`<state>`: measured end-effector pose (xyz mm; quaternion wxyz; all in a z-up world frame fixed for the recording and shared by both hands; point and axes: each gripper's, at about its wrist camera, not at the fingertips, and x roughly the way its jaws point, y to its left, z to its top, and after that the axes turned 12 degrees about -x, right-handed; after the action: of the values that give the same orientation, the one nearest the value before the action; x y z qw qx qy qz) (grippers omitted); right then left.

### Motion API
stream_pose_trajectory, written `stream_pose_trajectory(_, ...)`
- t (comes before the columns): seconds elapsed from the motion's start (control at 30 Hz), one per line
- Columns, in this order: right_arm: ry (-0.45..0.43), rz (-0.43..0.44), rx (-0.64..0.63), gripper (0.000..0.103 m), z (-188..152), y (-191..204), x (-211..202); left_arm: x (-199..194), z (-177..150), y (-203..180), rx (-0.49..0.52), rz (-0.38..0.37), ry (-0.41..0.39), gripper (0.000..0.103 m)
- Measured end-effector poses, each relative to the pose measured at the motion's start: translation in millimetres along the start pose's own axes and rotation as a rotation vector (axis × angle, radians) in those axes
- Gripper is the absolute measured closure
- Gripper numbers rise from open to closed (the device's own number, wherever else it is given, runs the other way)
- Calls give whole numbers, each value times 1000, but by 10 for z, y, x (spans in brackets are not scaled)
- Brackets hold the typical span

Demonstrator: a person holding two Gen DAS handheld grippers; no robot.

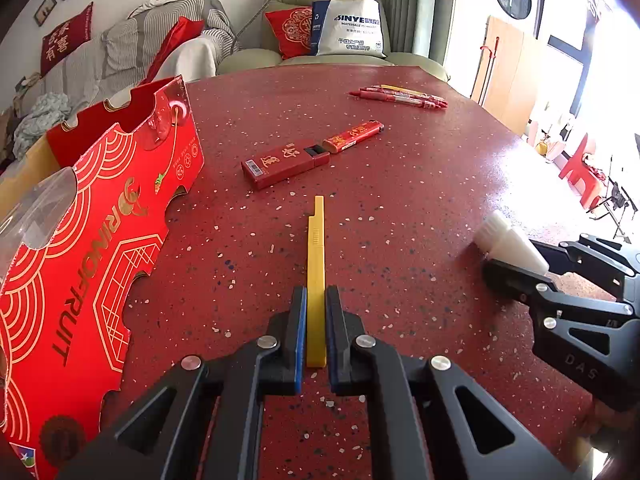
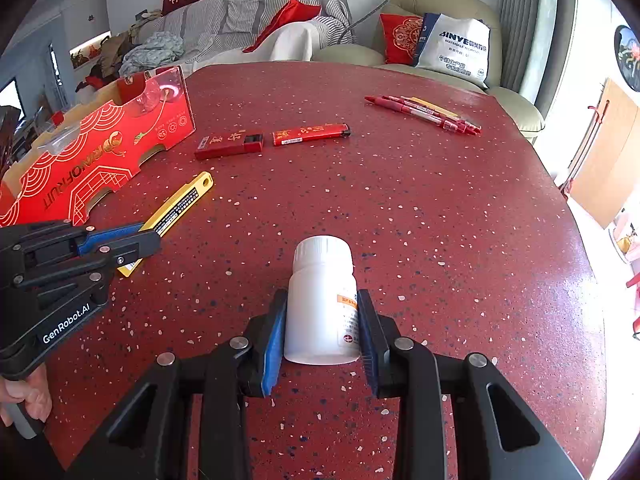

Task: Organize rigid objects
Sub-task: 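Hold the yellow knife in the left gripper while the right holds the white bottle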

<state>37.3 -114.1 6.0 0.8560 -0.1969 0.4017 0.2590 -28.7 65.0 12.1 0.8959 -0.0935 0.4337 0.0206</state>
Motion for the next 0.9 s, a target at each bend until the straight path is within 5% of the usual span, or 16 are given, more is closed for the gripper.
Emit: stream_pose_trajectory(0.9, -3, 1, 5, 69, -12, -6, -2, -1, 1, 2, 0, 0, 0, 94)
